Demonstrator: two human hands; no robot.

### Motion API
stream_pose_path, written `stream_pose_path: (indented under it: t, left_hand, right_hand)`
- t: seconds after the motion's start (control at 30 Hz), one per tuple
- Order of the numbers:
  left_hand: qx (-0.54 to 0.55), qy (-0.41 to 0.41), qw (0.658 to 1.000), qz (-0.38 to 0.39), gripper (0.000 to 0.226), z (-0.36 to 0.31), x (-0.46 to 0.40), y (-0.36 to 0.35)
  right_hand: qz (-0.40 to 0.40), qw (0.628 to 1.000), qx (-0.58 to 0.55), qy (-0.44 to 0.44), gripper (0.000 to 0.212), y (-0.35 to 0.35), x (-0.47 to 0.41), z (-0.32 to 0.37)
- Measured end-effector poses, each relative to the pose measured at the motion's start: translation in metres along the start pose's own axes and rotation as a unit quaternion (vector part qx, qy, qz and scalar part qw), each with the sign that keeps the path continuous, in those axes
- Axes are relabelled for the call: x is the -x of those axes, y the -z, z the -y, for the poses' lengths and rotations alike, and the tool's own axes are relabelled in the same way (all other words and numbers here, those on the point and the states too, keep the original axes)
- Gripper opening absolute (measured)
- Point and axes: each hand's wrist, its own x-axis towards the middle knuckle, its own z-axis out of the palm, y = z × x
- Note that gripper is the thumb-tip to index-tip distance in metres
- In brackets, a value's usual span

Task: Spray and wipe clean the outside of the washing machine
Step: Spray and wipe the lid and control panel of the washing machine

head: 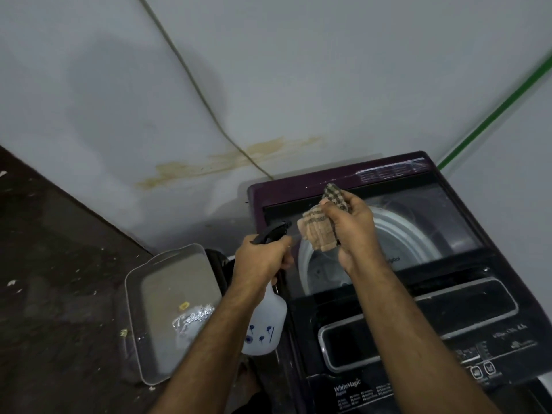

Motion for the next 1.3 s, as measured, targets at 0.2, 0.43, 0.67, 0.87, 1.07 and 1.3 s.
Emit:
stream_pose_path:
  t: [0.2, 0.43, 0.67, 0.87, 1.07, 1.3]
  left_hand:
    - [0.064, 0.014, 0.998, 0.024, 0.025, 0.004, 0.009, 0.025]
    - [0.104, 0.004, 0.994, 0.043, 0.027, -0.008, 0.003, 0.032]
    - [0.109, -0.009, 0.994, 0.009, 0.014, -0.019, -0.014, 0.030]
    - [0.079, 0.024, 0.995, 0.053, 0.023, -0.030, -0.028, 0.018]
    - [0.092, 0.088, 0.989, 0.075, 0.022, -0.038, -0.046, -0.003]
    - [0.089, 0.031, 0.995, 0.033, 0.012, -0.034, -0.066, -0.011]
  right_hand:
    - [-0.010, 1.000, 0.002, 0.003, 0.040, -0.013, 0.000, -0.005]
    - [0.001, 1.000, -0.009, -0.025, 0.035, -0.022, -0.001, -0.011]
    - [-0.038, 0.985, -0.133, -0.104, 0.016, -0.020, -0.023, -0.007]
    - [-0.042, 0.998, -0.053, -0.011, 0.027, -0.013, -0.054, -0.009]
    - [-0.067, 0.905, 0.372, 0.194, 0.028, -0.029, -0.087, -0.015]
    - [0.135, 0.775, 0.553, 0.276, 0.021, -0.040, -0.091, -0.062]
